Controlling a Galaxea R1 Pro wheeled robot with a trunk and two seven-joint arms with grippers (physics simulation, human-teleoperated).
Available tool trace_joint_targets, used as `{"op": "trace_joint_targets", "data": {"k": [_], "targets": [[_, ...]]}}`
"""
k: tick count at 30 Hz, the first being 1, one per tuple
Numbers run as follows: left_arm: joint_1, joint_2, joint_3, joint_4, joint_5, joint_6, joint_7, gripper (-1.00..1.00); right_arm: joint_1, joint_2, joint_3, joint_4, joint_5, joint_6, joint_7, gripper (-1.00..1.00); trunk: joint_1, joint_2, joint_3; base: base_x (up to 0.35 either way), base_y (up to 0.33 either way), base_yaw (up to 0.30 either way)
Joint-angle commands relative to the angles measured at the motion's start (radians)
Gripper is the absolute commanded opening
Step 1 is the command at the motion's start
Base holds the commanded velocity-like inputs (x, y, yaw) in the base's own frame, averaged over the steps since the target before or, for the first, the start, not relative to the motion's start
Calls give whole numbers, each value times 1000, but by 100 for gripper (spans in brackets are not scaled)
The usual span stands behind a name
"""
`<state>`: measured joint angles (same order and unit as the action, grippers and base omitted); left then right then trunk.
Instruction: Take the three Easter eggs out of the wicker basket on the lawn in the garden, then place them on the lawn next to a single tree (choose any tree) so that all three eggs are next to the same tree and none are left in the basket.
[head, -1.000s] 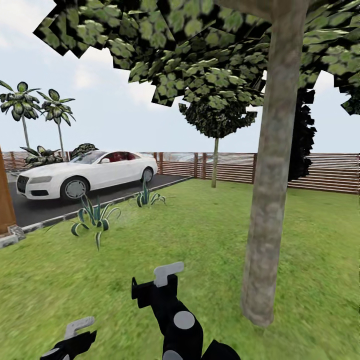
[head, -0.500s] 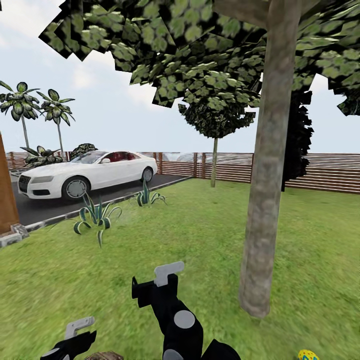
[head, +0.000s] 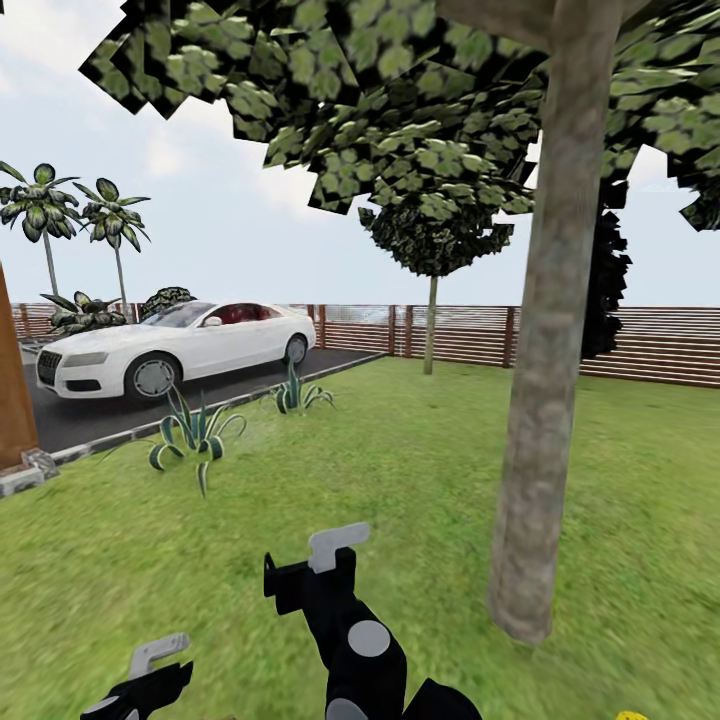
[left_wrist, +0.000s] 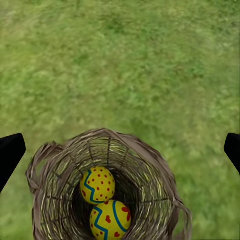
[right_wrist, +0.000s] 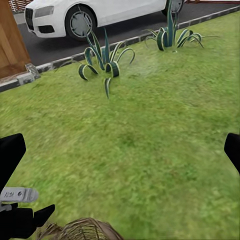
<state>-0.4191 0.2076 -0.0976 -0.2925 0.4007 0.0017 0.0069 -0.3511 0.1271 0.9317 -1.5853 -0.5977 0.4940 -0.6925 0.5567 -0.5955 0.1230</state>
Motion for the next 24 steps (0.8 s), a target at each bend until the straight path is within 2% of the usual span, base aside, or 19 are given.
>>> {"op": "trace_joint_targets", "data": {"k": [1, 18, 24], "targets": [[0, 1, -8, 0, 10, 0, 1, 100, -1, 0, 1, -1, -7, 3, -9, 100, 1, -1, 0, 118, 111, 0], [0, 1, -8, 0, 10, 1, 1, 100, -2, -5, -10, -1, -5, 2, -10, 100, 1, -1, 0, 84, 57, 0], [0, 1, -8, 1, 10, 1, 1, 100, -2, -10, -72, -1, -6, 3, -12, 100, 1, -1, 0, 139, 71, 0]]}}
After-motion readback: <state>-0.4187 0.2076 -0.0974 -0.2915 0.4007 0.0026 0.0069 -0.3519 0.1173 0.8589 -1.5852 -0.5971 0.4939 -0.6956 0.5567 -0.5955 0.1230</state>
